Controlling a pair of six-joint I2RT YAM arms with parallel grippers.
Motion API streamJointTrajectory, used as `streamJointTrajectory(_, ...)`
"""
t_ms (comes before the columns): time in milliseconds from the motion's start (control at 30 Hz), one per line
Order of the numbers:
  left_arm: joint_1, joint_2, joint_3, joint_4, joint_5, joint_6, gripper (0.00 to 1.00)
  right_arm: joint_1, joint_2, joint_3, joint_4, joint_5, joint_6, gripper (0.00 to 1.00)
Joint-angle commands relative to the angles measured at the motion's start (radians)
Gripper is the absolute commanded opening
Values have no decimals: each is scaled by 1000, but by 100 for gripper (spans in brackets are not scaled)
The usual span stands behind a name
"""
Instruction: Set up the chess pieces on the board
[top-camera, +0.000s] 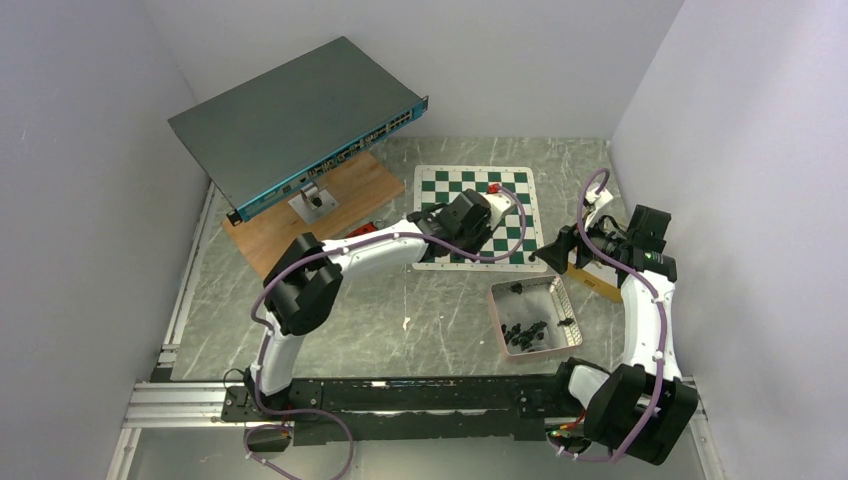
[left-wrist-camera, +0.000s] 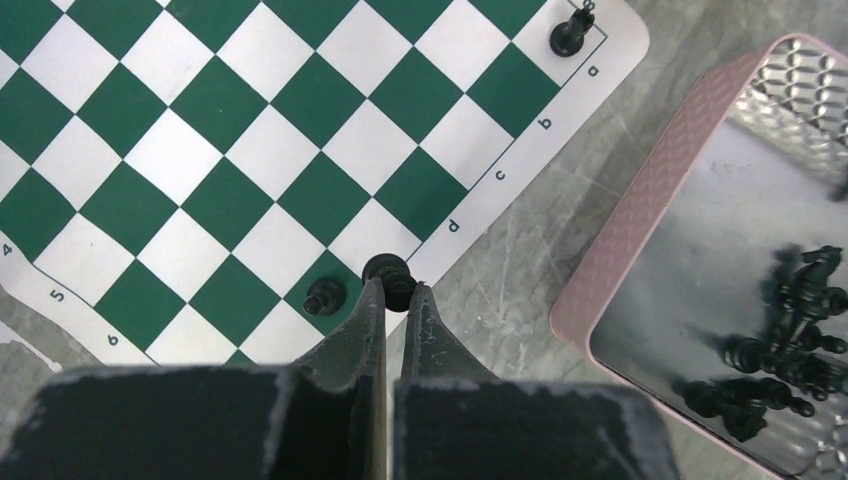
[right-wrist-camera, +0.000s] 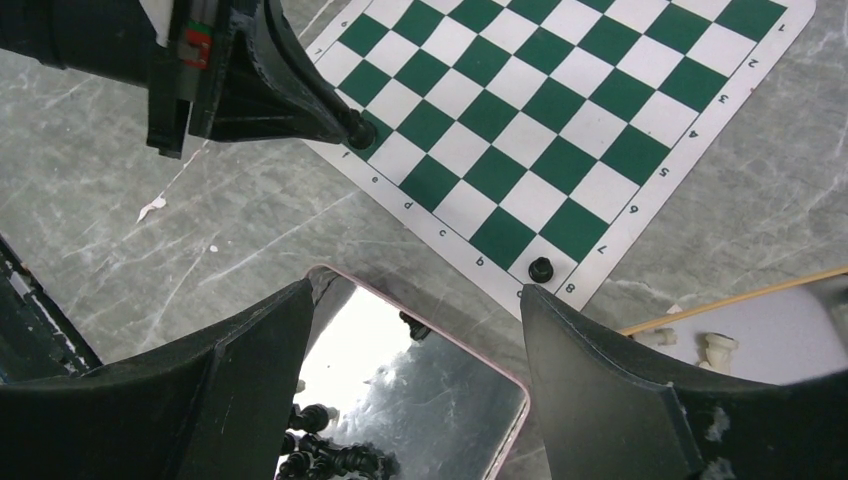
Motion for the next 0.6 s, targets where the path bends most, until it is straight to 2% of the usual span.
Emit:
streamJointTrajectory(0, -2, 22, 46, 50, -22, 37, 0, -9, 0, -3, 22, -15, -5, 78)
streamJointTrajectory(567, 51, 95, 65, 74, 64, 0, 0, -15, 9, -3, 13, -21, -20, 79)
